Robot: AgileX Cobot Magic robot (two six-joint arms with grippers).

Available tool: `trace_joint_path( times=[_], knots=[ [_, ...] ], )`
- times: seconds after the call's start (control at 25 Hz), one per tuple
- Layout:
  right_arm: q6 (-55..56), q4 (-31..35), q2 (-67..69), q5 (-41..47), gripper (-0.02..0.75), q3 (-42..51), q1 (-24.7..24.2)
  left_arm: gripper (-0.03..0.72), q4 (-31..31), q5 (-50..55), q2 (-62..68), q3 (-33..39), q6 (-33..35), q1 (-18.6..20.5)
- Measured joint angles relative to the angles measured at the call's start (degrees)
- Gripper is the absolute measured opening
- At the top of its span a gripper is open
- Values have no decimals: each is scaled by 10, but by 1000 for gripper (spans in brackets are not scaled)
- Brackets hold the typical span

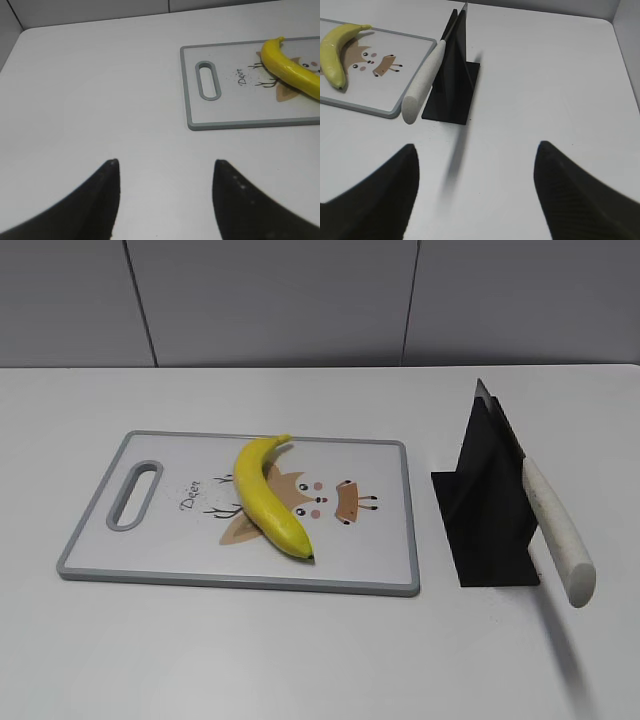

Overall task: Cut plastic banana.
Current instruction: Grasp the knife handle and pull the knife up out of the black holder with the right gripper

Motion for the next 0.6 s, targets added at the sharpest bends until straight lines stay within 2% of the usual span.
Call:
trace_joint_path(
  times=[0.6],
  knots=[
    [0, 28, 0, -1, 558, 0, 0, 573, 0, 0, 0, 0, 0, 0]
  ],
)
